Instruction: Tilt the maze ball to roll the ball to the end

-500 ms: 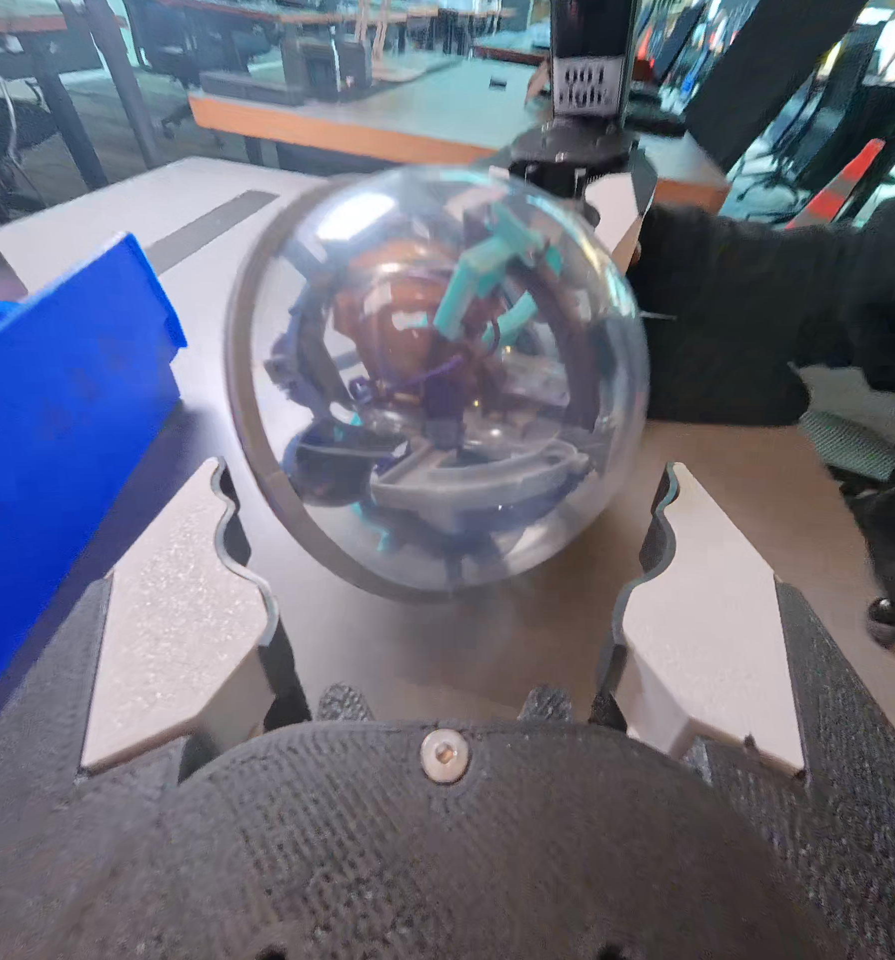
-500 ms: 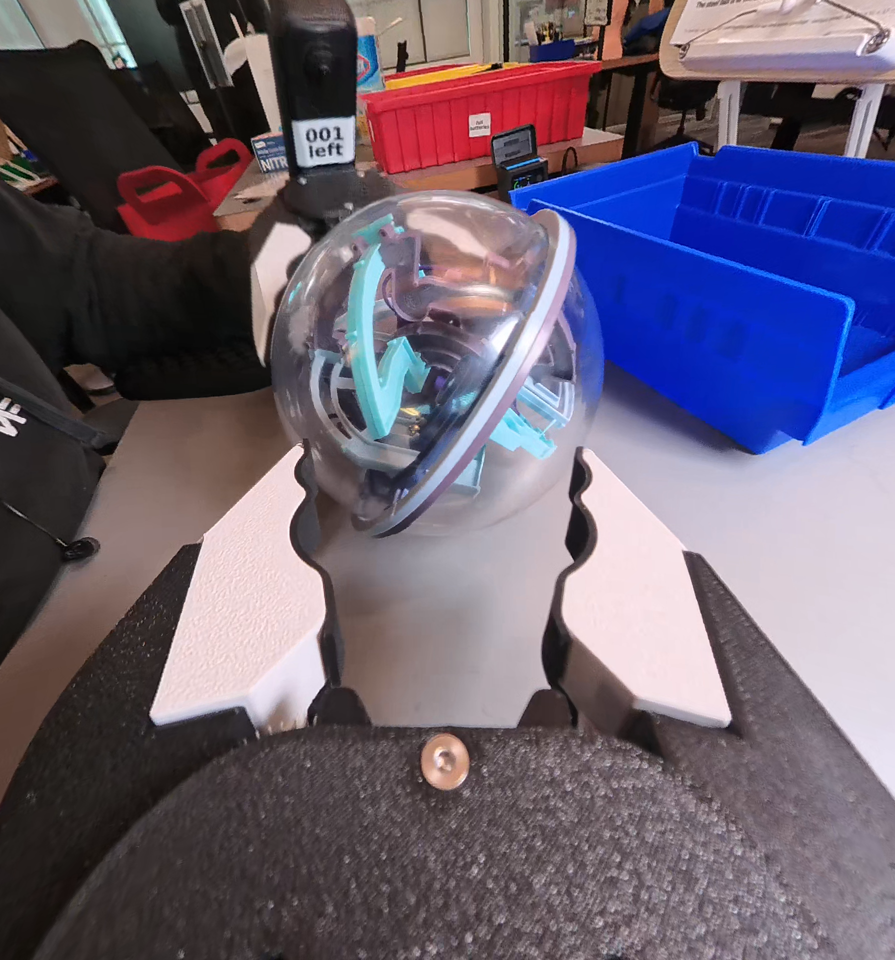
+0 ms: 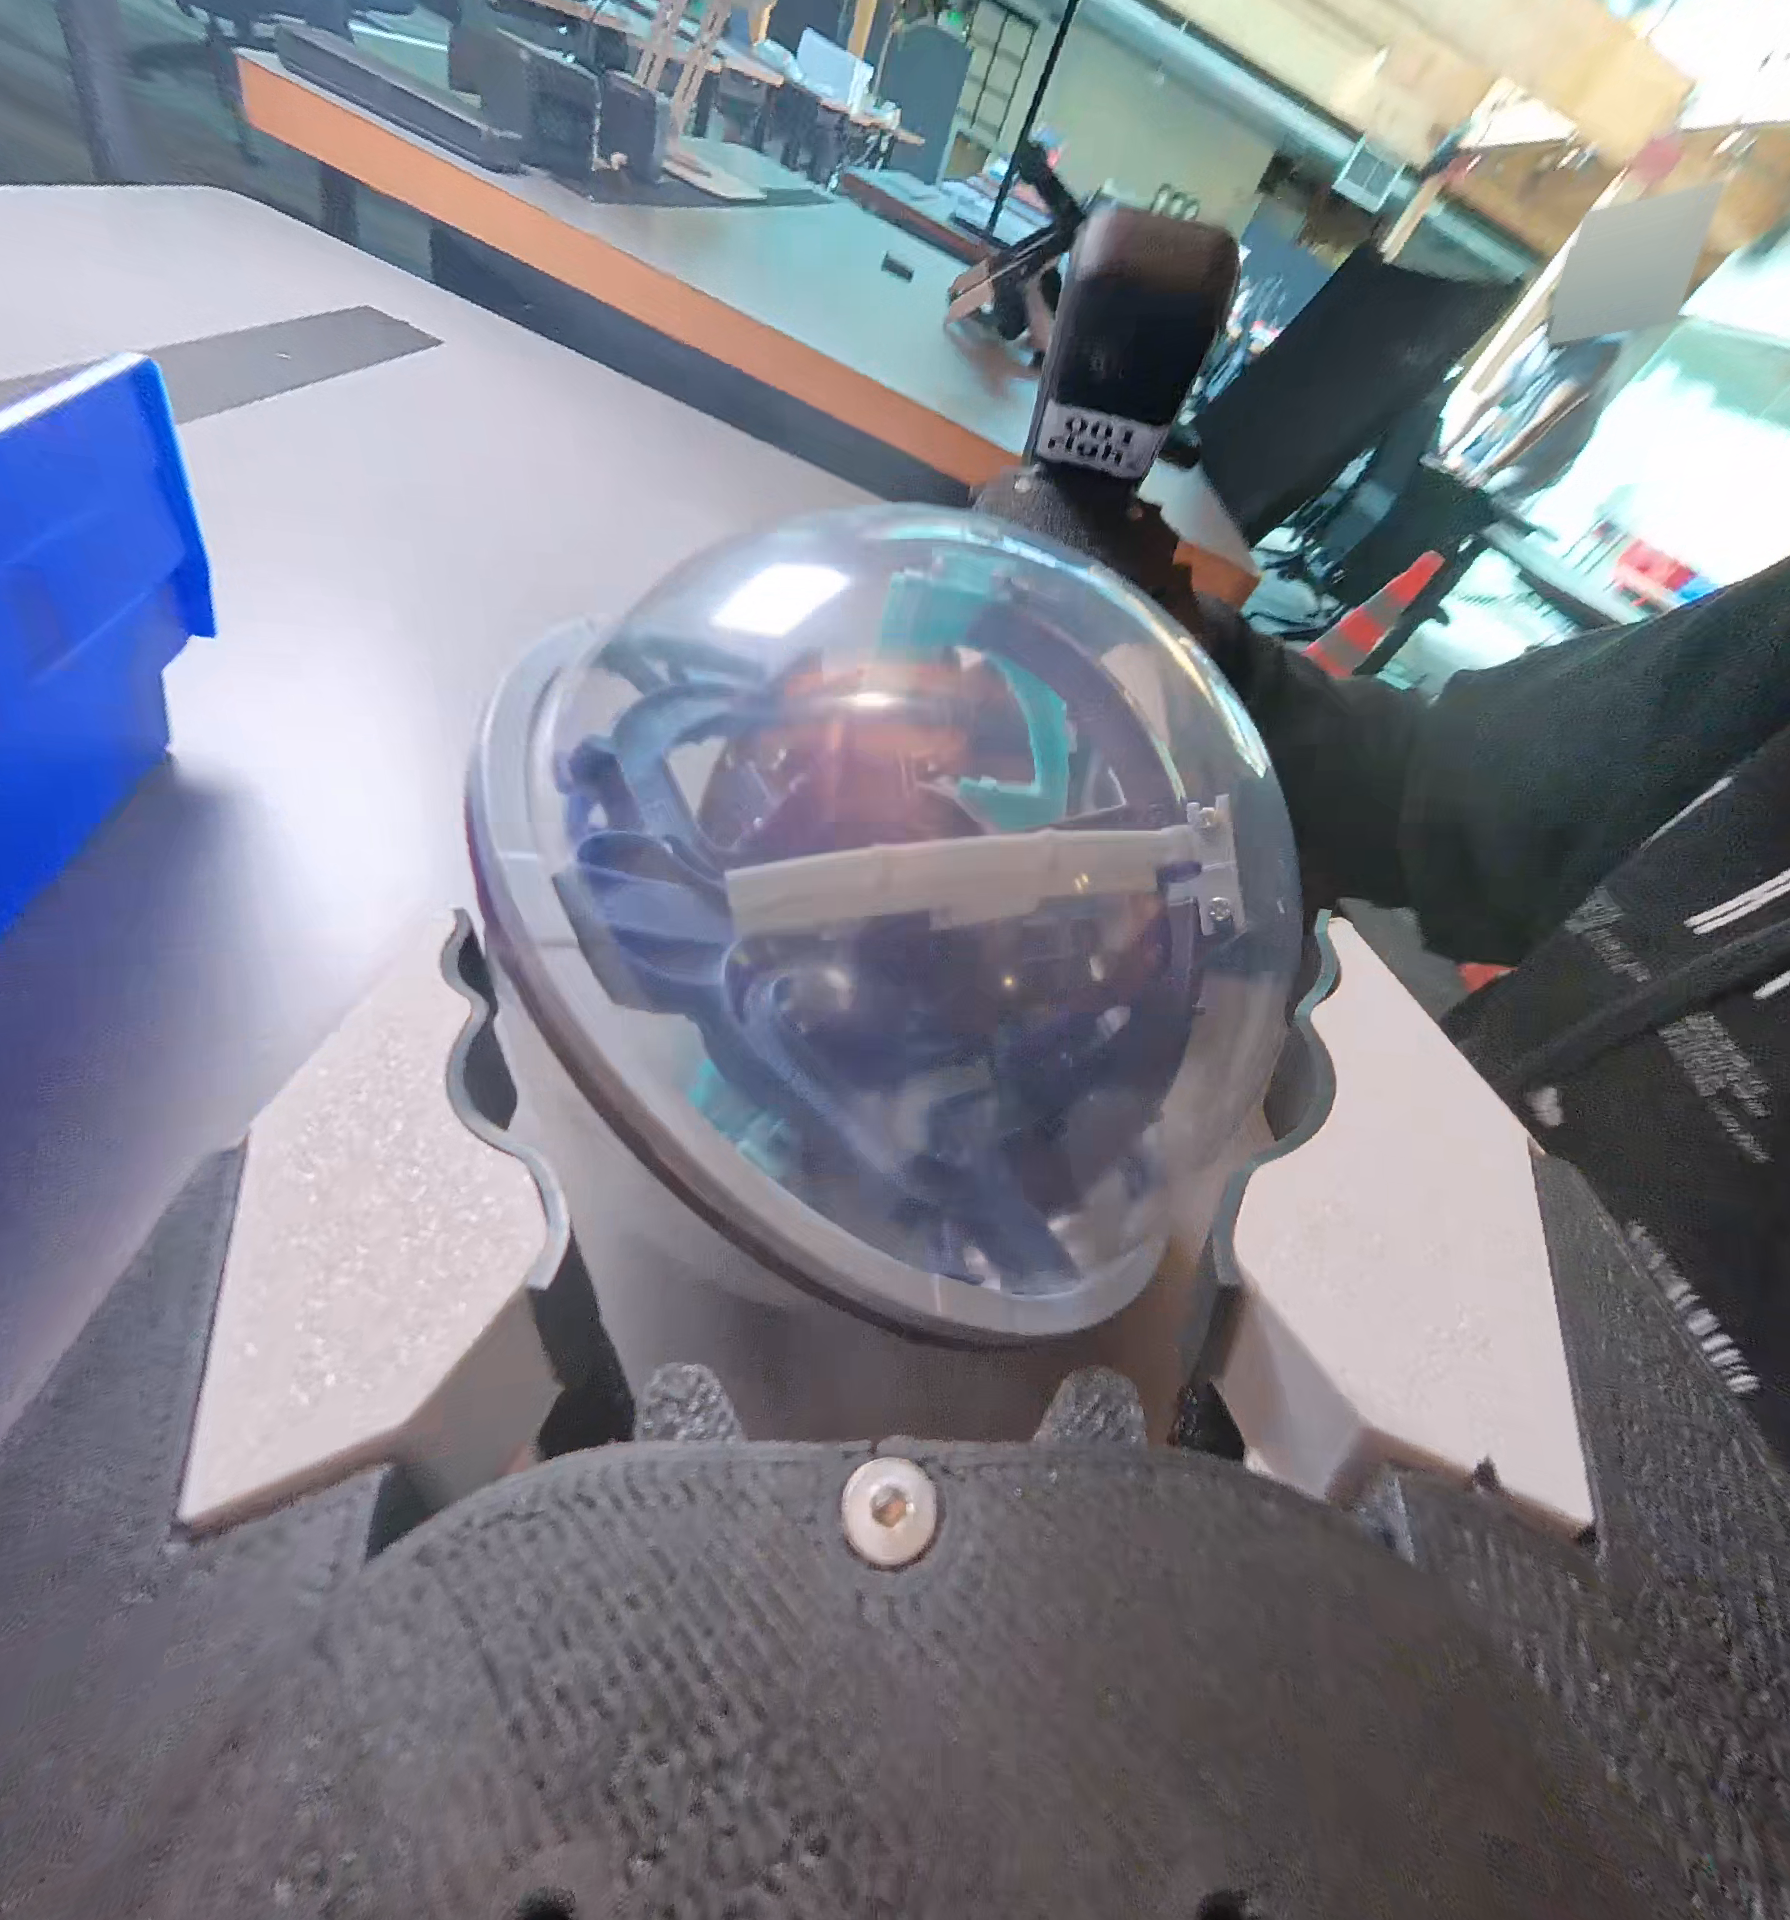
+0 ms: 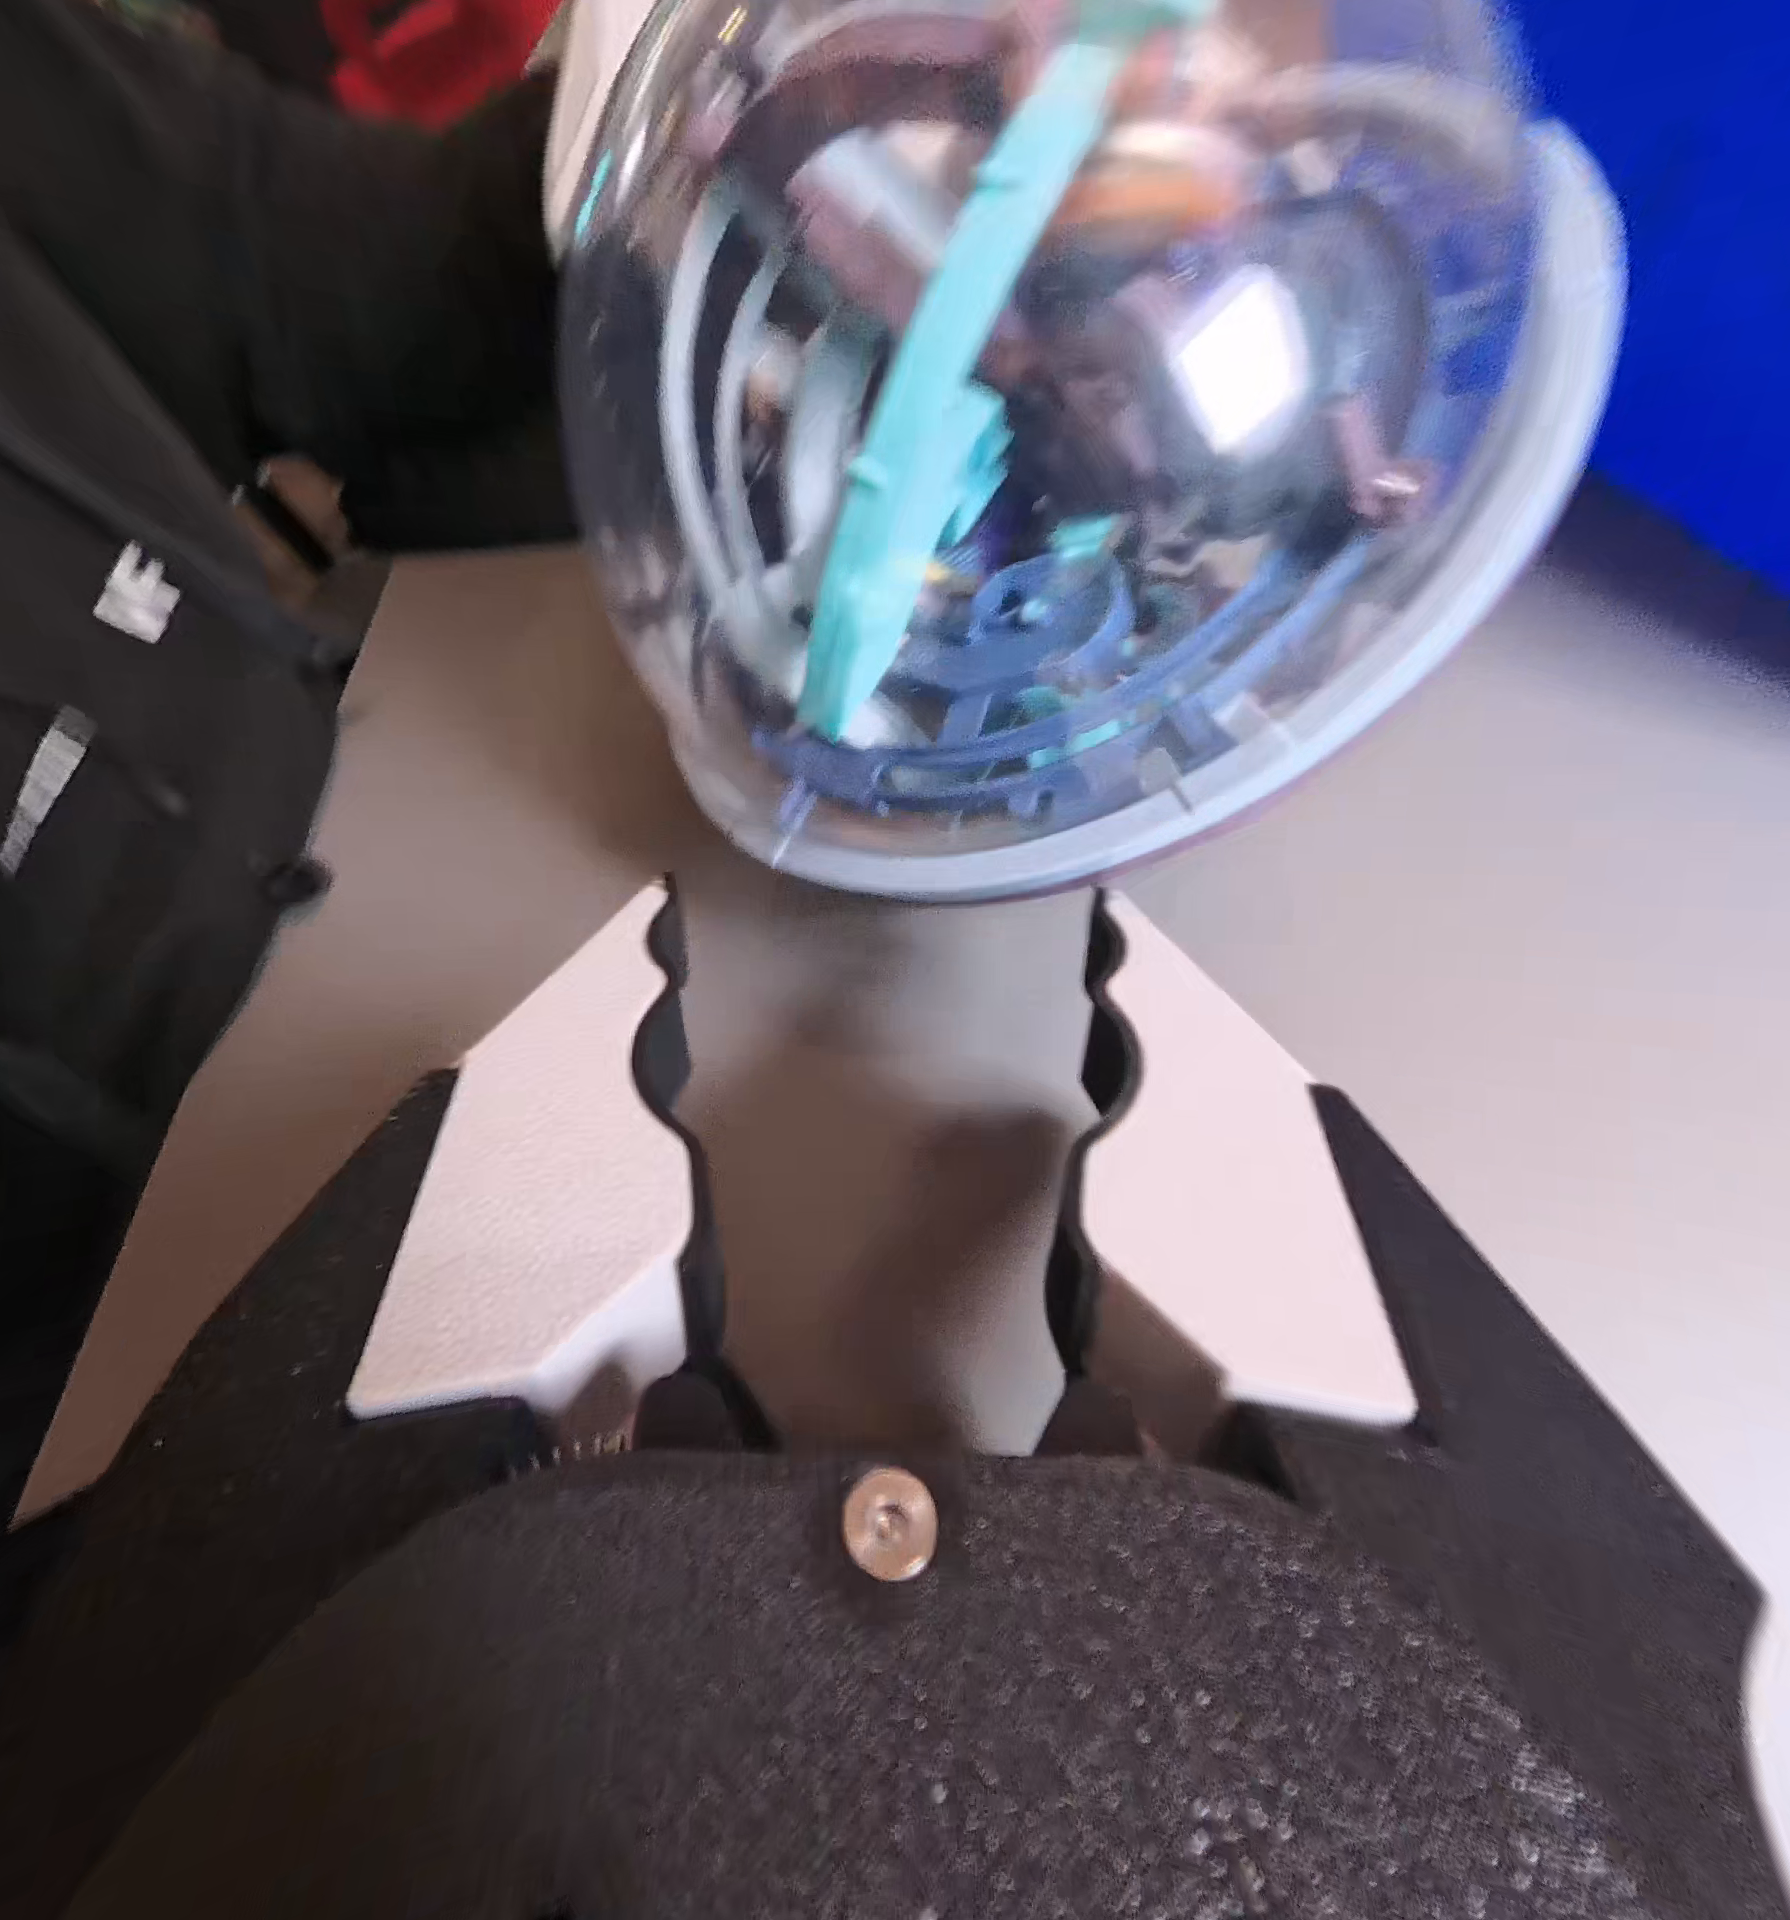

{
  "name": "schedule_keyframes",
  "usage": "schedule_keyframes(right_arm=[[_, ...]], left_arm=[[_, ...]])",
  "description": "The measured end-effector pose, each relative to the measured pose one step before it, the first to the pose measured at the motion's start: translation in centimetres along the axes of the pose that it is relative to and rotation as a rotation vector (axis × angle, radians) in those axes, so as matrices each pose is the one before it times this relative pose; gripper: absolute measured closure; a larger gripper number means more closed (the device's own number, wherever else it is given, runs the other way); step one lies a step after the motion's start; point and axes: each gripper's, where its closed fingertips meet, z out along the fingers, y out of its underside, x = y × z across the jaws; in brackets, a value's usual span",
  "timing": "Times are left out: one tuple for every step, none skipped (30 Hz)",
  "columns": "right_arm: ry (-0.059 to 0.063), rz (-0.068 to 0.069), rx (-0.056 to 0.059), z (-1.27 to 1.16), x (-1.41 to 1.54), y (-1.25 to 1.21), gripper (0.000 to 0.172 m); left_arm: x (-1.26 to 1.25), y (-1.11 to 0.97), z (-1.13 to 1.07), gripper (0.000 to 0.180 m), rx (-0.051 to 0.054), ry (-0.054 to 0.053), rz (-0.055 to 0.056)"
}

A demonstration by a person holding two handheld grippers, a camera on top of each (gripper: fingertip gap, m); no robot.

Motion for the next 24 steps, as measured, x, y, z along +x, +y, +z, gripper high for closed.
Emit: schedule_keyframes(right_arm=[[-0.019,-0.0249,-0.0352,-0.021,-0.55,0.556,0.104],[0.0051,-0.0171,-0.0244,-0.13,-0.059,0.415,0.105],[0.0215,-0.0054,-0.0079,-0.247,0.339,0.185,0.105],[0.0312,0.0038,0.0104,-0.348,0.595,-0.129,0.104],[0.0397,0.0012,0.0276,-0.365,0.705,-0.466,0.103],[0.0441,-0.0121,0.0426,-0.306,0.651,-0.791,0.097],[0.0475,-0.0306,0.0452,-0.166,0.533,-0.903,0.086],[0.0488,-0.0436,0.0336,-0.009,0.425,-0.775,0.074],[0.0429,-0.0412,0.0175,0.191,0.343,-0.57,0.062],[0.0377,-0.0302,0.0106,0.331,0.32,-0.461,0.049],[0.0206,-0.0241,0.0122,0.354,0.087,-0.446,0.042],[0.0056,-0.0167,0.0136,0.372,-0.13,-0.421,0.037],[-0.0006,-0.0112,0.0082,0.379,-0.187,-0.295,0.035],[-0.0006,-0.0087,0.003,0.368,-0.144,-0.135,0.035],[-0.0027,-0.005,-0.0024,0.313,-0.092,0.042,0.038],[-0.0077,0.0039,-0.0044,0.218,-0.09,0.187,0.041],[-0.0108,0.0135,-0.0009,0.126,-0.077,0.188,0.042],[-0.0103,0.0172,0.0031,0.032,-0.063,0.145,0.043],[-0.0031,0.0132,0.0061,-0.017,0.021,0.065,0.044],[-0.0004,0.0115,0.0054,-0.036,0.061,0.011,0.044],[-0.0008,0.0143,0.0037,-0.012,0.081,-0.006,0.045],[-0.0016,0.0171,0.0068,0.013,0.096,-0.049,0.045],[-0.0029,0.018,0.0102,0.046,0.108,-0.092,0.046],[-0.0043,0.0188,0.0088,0.068,0.091,-0.109,0.046]], left_arm=[[0.14,-0.163,-0.183,0.034,0.0114,0.0159,-0.0132],[0.06,-0.084,-0.122,0.034,0.007,0.0098,-0.0073],[-0.05,-0.026,-0.058,0.035,0.002,0.0044,-0.0058],[-0.08,-0.033,-0.016,0.035,0.0023,0.0036,-0.0083],[-0.089,-0.074,0.007,0.035,0.0028,0.0052,-0.0088],[-0.081,-0.067,0.036,0.035,0.0021,0.0069,-0.0085],[-0.133,-0.102,0.059,0.035,0.0018,0.0047,-0.0115],[-0.117,-0.126,0.086,0.036,0.0037,0.0052,-0.0135],[-0.116,-0.142,0.107,0.036,0.0061,0.0045,-0.012],[-0.1,-0.139,0.122,0.036,0.0082,0.0043,-0.0113],[-0.099,-0.155,0.14,0.036,0.0088,0.0028,-0.0122],[-0.096,-0.132,0.151,0.036,0.0077,0.0,-0.0123],[-0.065,-0.133,0.169,0.036,0.0073,-0.0028,-0.0084],[-0.008,-0.102,0.167,0.036,0.0063,-0.0046,-0.0015],[0.059,-0.061,0.142,0.036,0.0029,-0.0054,0.0055],[0.129,0.004,0.04,0.037,-0.0053,-0.006,0.0153],[0.23,-0.037,-0.226,0.037,-0.0088,-0.0059,0.0337],[0.353,-0.276,-0.533,0.036,0.0004,-0.0042,0.0442],[0.443,-0.421,-0.793,0.036,0.008,-0.0023,0.0484],[0.511,-0.211,-0.845,0.036,0.0007,-0.0027,0.0559],[0.337,0.309,-0.684,0.036,-0.0195,-0.0142,0.0653],[0.036,0.705,-0.313,0.035,-0.0303,-0.028,0.0647],[-0.102,0.761,0.16,0.034,-0.0227,-0.0304,0.0436],[0.01,0.639,0.496,0.034,-0.0145,-0.0183,0.0181]])
